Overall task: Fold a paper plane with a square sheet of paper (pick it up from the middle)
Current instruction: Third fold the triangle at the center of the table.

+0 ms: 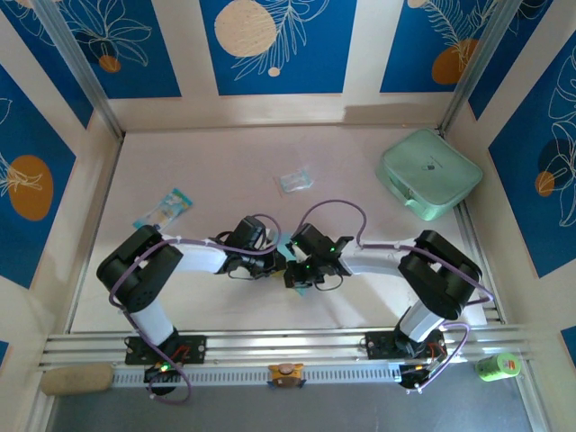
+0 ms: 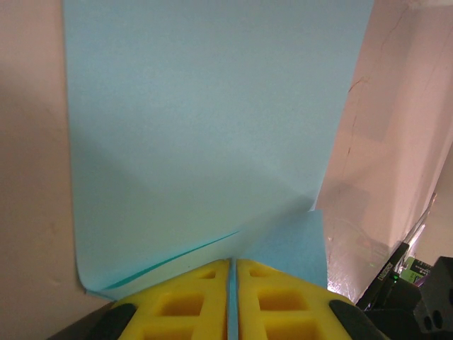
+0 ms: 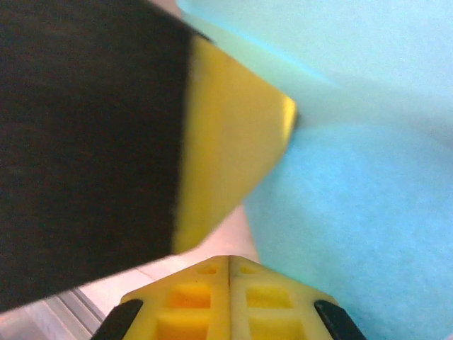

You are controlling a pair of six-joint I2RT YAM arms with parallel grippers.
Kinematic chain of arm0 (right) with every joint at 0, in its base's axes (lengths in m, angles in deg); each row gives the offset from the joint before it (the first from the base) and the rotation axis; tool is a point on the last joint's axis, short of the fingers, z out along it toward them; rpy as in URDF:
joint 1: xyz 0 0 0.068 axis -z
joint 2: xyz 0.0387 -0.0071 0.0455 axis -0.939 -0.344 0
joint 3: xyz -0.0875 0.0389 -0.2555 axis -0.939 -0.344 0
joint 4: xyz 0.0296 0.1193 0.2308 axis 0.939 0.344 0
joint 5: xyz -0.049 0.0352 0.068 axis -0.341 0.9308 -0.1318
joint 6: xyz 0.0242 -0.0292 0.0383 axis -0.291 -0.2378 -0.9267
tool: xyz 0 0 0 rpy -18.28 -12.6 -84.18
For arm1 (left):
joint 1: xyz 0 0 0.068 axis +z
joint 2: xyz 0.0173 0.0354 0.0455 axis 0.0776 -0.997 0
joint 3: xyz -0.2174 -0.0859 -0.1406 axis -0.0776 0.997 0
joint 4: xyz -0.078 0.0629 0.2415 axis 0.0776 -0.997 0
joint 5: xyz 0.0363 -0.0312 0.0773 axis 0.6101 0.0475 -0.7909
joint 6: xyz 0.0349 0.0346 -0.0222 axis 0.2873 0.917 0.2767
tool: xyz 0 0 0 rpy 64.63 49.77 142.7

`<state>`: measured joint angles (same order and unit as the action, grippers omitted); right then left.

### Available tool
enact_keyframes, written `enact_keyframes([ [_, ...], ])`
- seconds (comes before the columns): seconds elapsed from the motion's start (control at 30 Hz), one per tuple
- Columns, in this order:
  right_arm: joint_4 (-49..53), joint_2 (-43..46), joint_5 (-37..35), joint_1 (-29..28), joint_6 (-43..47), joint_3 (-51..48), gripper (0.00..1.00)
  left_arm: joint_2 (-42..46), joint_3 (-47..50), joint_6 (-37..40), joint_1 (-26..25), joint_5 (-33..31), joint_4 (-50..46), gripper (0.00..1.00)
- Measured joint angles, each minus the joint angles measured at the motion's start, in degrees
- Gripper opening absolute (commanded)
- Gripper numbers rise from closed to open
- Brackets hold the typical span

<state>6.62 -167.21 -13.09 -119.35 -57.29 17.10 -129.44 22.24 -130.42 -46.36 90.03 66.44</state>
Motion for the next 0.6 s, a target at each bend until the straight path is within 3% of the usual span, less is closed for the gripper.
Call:
enact_keyframes([
  [0.6,-7.0,4.9,1.8,0.9,-3.0,-8.5,0.06,-0.1,0.0,0.0,0.0,0.0,0.0,0.10],
])
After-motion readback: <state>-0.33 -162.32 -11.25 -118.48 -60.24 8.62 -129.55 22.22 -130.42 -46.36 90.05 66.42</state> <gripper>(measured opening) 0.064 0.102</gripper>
